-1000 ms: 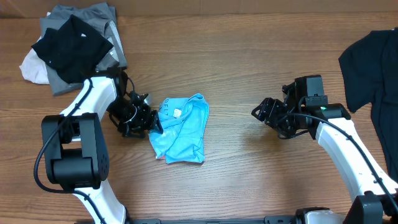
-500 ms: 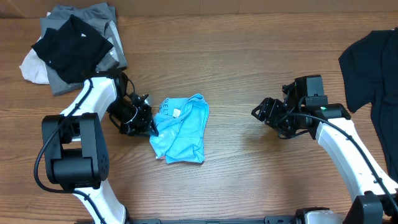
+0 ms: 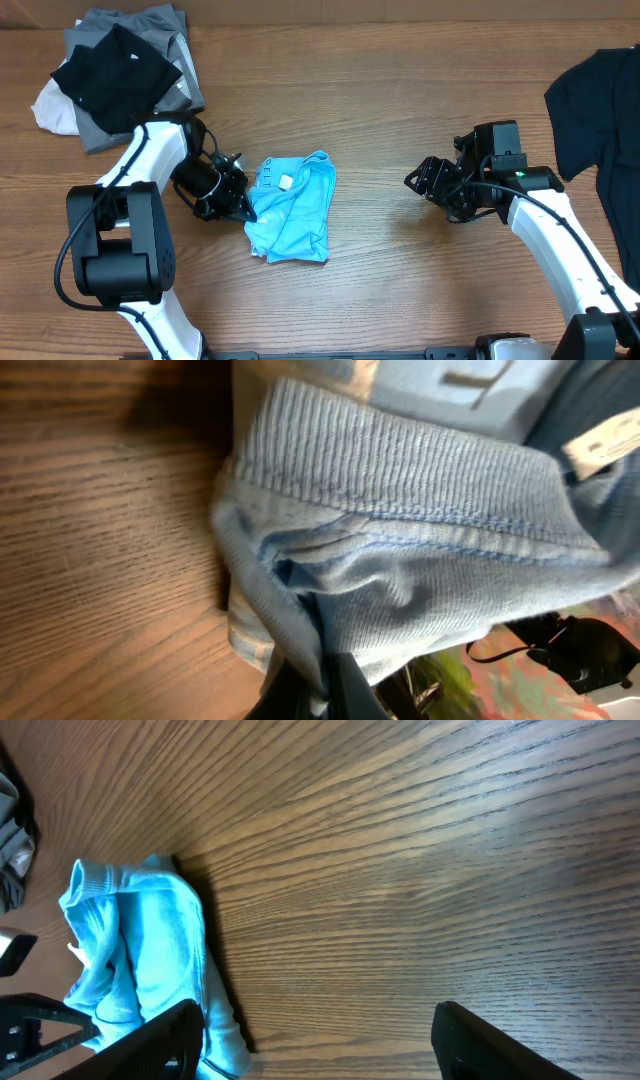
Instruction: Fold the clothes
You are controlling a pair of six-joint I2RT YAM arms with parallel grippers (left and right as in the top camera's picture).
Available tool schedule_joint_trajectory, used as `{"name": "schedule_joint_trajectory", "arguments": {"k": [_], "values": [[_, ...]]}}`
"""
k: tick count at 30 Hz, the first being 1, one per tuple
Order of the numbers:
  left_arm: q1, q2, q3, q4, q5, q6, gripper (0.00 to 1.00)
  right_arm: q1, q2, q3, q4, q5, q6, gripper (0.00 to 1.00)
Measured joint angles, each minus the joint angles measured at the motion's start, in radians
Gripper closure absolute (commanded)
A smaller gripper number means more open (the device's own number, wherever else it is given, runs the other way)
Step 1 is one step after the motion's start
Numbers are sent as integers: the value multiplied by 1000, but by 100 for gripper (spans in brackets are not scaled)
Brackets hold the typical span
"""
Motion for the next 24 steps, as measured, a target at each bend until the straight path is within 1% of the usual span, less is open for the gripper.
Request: {"name": "schedule_joint_trajectory", "arguments": {"k": [3,10,16,19,20,22,24], "values": [[-7,-25,2,0,0,0,93,0,0,0,1,0,0,23],[-57,-153,8,-16,3,3,81,0,0,0,16,0,1,23],[-151,-166,12,-18,7,-5,81,0,0,0,15,0,1,23],[-217,-166,12,-3,10,-28,80,0,0,0,16,0,1,23],[-237,-166,12,1,11,-32,77,0,0,0,16,0,1,23],[-282,-166,12,13,11,-48,66,0,0,0,15,0,0,23],[-330,-166,12,17,11,-66,66,0,0,0,15,0,1,23]]}}
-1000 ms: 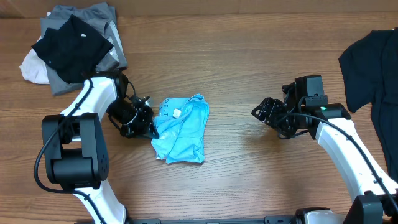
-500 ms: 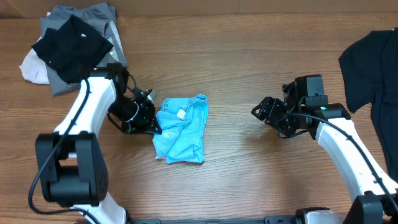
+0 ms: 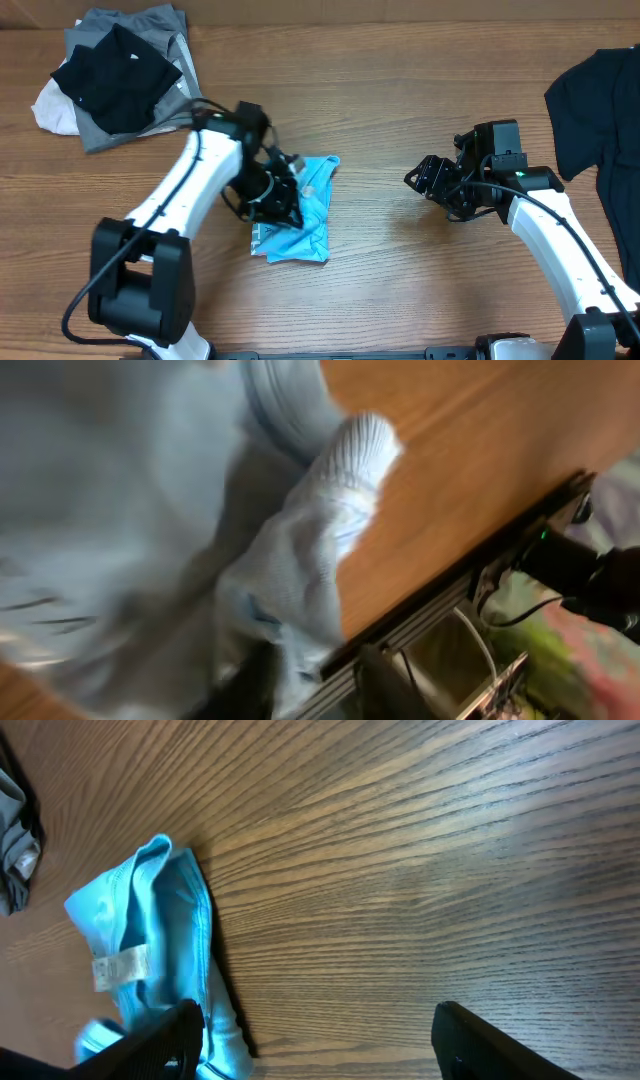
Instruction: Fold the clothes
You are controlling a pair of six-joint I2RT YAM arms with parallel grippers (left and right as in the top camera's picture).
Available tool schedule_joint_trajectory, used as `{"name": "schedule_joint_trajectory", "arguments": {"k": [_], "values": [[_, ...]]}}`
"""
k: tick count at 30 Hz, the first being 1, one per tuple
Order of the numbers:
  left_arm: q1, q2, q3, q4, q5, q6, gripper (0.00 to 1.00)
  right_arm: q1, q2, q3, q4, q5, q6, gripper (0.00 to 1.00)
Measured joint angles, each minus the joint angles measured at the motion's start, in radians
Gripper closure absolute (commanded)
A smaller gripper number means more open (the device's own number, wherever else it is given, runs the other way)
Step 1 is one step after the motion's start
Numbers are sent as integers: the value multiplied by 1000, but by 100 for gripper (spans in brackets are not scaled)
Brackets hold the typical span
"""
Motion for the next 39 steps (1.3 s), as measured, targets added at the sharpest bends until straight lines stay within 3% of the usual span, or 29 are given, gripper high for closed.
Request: {"name": "schedule_joint_trajectory", "arguments": {"k": [11,21,24,27,31,39], "values": [[-120,0,11,-32,37,5,79,0,0,0,14,-1,3,21],[-106,0,224,-166,74,97,70,-1,0,0,91,-73,-10,18],[-57,0,265,-165,27,71,70,0,0,0,131,-192,-35,32],[19,0,269,-154,-63,-11,74,0,0,0,140,-306,-46,63],[127,0,248,-107,-160,-104,80,24,0,0,158,-385,-45,85],[147,0,78,19,-202,-160,87,203,33,0,314,-440,-29,92]]}}
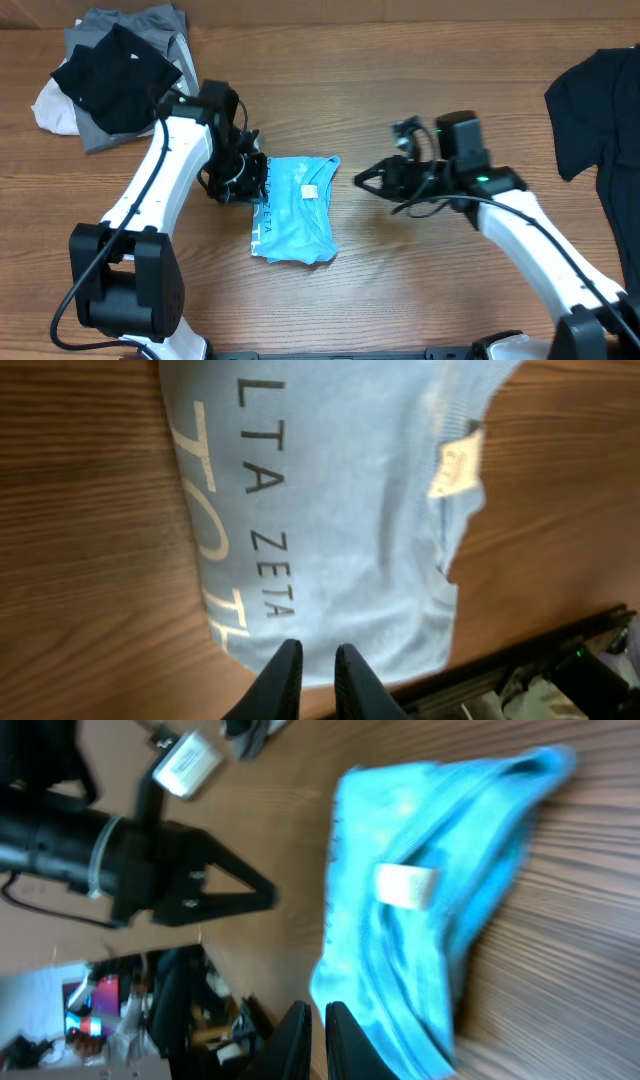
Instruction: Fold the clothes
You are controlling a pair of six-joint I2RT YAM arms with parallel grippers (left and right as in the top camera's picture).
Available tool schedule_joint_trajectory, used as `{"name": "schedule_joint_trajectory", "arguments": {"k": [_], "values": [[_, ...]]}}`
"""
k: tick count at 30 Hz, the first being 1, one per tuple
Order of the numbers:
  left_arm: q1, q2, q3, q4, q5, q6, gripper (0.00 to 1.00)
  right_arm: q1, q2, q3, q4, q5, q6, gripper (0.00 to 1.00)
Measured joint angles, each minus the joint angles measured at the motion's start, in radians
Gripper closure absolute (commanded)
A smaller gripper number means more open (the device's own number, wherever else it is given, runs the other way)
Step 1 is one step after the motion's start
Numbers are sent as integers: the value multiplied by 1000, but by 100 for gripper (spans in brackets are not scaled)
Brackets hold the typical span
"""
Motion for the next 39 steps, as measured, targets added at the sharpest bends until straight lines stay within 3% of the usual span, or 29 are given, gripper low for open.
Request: {"name": "schedule_joint_trajectory", "arguments": {"k": [6,17,29,34,39], "values": [[0,0,-117,87,14,-10,86,117,145,0,167,-11,97,96],[0,0,-234,233,55,-11,83,139,385,-1,442,-184,205,96],[0,0,-331,322,103,-11,78,211,403,-1,453,-311,229,96],[0,0,-335,322,103,-14,77,307,403,-1,430,-240,290,96],[0,0,-336,322,101,-21,84,382,403,-1,350,-120,343,96]]}}
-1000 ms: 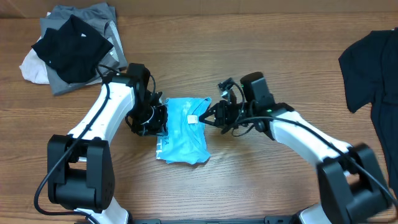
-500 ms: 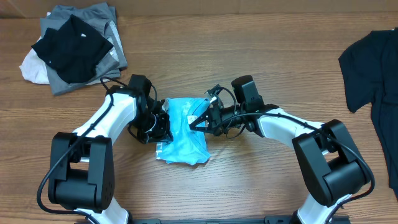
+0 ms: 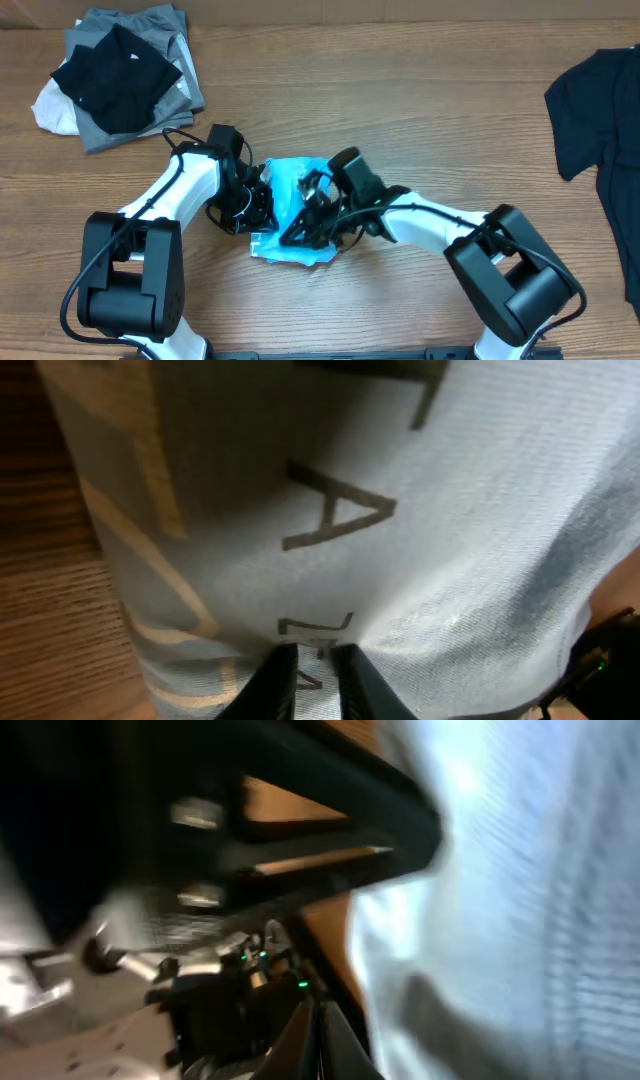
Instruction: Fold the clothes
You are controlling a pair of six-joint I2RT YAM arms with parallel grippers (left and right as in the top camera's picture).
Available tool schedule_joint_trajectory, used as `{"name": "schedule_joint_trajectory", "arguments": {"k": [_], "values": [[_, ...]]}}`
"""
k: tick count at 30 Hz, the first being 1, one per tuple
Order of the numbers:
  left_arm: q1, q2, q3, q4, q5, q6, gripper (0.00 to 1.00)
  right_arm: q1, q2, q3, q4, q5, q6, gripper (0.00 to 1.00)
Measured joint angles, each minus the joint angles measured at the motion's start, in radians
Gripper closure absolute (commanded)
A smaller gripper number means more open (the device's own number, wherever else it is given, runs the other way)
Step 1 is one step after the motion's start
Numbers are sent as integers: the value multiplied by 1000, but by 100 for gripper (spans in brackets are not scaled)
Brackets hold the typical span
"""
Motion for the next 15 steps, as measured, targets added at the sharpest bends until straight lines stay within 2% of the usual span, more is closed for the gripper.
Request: {"name": "schedule_joint_trajectory", "arguments": {"k": [4,8,15], "values": [[0,0,0,-1,-1,-4,83,16,0,0,-95,109,19,96],[0,0,0,-1,-1,-8,85,16,21,0,-103,182,26,96],[0,0,0,-26,-24,-11,90,3,106,21,-115,144,24,96]]}}
